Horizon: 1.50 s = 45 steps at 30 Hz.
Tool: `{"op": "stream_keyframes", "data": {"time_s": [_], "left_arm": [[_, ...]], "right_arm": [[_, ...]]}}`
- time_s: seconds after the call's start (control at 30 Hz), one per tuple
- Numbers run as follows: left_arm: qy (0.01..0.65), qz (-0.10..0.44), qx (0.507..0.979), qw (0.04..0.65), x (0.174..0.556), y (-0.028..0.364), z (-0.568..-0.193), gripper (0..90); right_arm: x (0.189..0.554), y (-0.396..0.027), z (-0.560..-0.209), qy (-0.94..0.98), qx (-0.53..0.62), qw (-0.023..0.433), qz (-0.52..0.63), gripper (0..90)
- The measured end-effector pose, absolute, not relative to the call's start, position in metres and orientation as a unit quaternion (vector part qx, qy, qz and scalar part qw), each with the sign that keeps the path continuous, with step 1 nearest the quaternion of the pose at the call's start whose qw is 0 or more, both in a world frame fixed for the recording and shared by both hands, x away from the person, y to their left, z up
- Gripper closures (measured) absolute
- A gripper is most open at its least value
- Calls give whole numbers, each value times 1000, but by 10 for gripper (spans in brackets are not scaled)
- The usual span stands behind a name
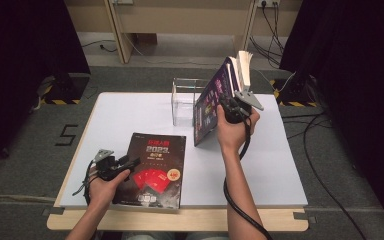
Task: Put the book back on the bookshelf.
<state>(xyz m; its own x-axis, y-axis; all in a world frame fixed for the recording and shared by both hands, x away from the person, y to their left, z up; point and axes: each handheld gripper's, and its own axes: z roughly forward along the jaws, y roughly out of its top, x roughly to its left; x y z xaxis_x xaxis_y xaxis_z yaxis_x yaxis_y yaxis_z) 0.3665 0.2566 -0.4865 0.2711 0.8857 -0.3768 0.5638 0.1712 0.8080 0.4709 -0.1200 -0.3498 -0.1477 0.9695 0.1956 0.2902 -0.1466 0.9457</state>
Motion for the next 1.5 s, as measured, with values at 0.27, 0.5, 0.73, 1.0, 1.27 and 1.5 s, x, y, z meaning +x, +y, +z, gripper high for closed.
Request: {"op": "stream_keyframes", "data": {"time_s": [0.27,0.5,0.73,1.0,1.27,1.5], "left_arm": [[581,162,624,497,367,255,-487,430],[581,161,625,497,367,255,-487,430],[580,161,626,496,367,255,-487,430],[580,161,626,496,367,255,-487,431],[580,162,626,496,367,256,-487,431],[580,162,625,496,367,256,-487,431]], "right_arm": [[457,-131,-355,557,568,315,517,709],[454,-135,-357,561,578,290,517,769],[457,-136,-356,561,595,260,513,811],[457,-134,-356,547,605,241,527,836],[457,-125,-357,539,585,251,552,841],[457,-118,-356,541,566,267,562,841]]}}
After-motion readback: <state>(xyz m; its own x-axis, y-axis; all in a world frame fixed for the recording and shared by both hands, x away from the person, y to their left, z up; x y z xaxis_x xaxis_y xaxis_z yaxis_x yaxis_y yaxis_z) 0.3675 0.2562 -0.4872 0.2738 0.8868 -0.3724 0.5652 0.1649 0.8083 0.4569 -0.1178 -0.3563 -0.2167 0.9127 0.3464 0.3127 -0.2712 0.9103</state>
